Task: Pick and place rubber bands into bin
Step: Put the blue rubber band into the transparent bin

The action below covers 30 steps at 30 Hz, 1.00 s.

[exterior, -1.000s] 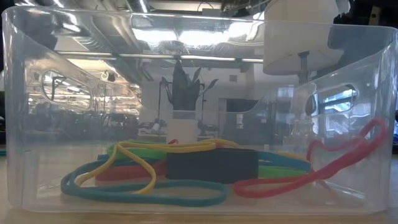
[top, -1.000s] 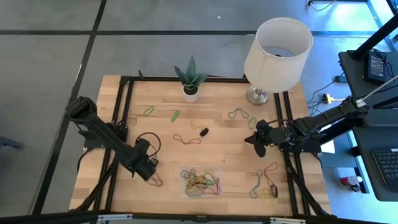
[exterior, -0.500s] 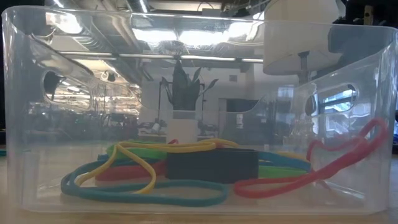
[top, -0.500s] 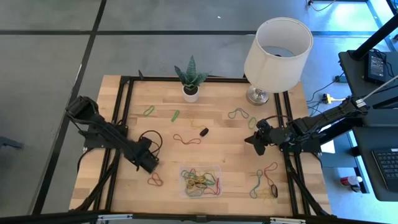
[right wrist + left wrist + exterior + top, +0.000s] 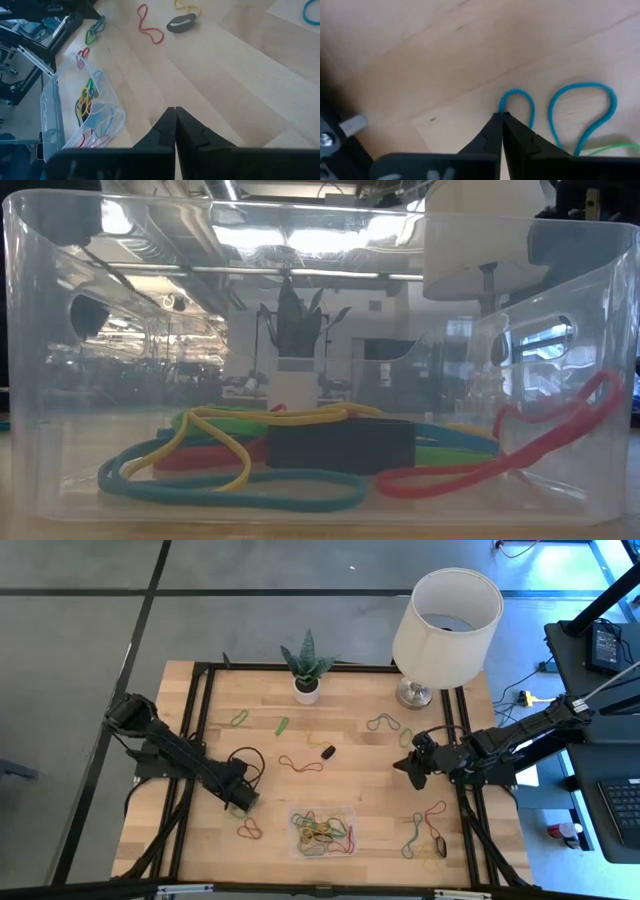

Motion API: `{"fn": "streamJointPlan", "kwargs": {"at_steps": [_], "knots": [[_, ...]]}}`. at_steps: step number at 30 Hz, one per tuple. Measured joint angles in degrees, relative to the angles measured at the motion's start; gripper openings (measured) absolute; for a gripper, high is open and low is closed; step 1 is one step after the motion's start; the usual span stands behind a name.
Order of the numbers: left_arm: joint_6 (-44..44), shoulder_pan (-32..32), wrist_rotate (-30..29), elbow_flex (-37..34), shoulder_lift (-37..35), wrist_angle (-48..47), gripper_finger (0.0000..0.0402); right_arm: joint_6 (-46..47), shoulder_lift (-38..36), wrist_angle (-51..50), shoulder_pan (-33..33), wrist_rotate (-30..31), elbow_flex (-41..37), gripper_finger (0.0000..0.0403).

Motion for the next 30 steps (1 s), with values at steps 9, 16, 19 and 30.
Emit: {"fn": "streamJointPlan", "kwargs": {"at_steps": [9,16,19,30], "knots": [[12.0,-0.1,-7.1,15.6,-1.3,-12.8,0.0001,-2.5,0.0,0.1,0.0,0.0,0.0,0.0003],[17.0,0.6,-14.3,29.9,-0.8,-16.1,0.0001,-8.3,0.0,1.0,0.0,-0.1,0.0,0.0003],[17.9,0.9,-15.2,35.6,0.6,-16.3,0.0001,-10.9,0.0,2.1,0.0,0.0,0.0,0.0003],[28.2,0.7,-20.9,63.5,16.5,-14.5,0.0001,-19.4,0.0,2.0,0.0,-0.1,0.0,0.0003]]}}
